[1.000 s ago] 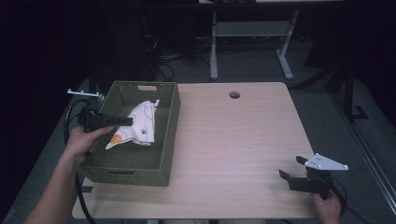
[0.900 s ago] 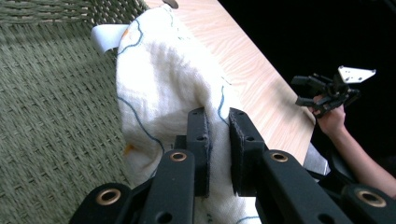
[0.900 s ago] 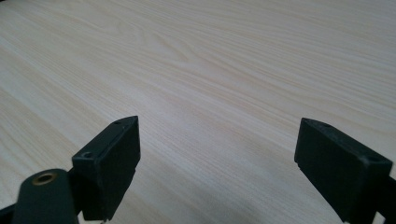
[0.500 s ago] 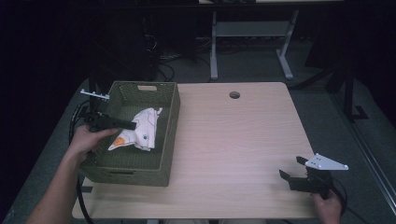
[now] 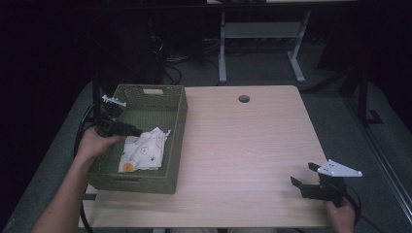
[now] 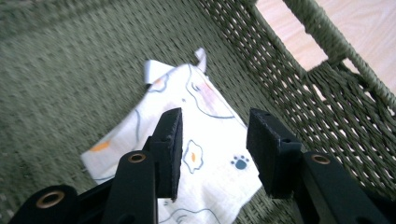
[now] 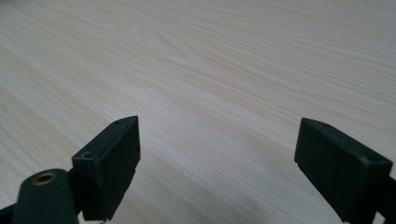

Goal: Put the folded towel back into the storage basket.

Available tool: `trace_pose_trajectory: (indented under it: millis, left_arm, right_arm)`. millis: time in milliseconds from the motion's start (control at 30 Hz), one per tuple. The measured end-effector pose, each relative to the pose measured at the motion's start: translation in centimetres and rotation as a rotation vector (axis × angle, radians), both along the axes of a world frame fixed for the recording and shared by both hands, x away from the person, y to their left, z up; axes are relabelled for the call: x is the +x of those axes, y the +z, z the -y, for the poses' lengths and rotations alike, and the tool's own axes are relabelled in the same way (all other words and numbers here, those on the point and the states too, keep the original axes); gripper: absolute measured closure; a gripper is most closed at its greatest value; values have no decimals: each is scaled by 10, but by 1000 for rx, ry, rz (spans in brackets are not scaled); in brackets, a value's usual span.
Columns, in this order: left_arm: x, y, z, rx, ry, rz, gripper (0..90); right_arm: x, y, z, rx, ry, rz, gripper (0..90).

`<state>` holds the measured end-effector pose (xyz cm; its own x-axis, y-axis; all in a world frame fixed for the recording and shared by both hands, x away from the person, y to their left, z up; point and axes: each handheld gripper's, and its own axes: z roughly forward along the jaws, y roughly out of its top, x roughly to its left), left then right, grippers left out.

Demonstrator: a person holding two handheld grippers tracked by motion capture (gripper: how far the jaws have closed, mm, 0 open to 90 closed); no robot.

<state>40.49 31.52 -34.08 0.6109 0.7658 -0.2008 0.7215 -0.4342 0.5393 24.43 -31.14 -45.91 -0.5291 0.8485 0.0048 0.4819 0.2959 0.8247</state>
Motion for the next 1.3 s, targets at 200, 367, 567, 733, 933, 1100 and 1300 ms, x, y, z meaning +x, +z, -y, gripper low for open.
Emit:
trace_pose_trajectory:
  millis: [200,367,567,733,933,1100,1300]
  left_arm:
    - [2,-12,15,60,-38,-70,596]
    - [3,-32,36,113,-98,-150,602]
    - [10,-58,56,184,-141,-251,562]
    - [13,-68,69,218,-168,-298,550]
    - [13,-83,82,336,-156,-310,606]
    - [10,-79,83,345,-190,-297,879]
    - [1,-73,76,289,-274,-351,877]
  right_arm:
    - [0,0,0,2,3,3,137]
    - [0,0,0,0,7,2,137]
    - [-1,0,0,2,5,0,137]
    - [0,0,0,-1,12,-1,137]
    - [-1,2,5,6,13,12,137]
    - [-3,4,6,12,8,21,137]
    - [-3,3,4,5,17,18,137]
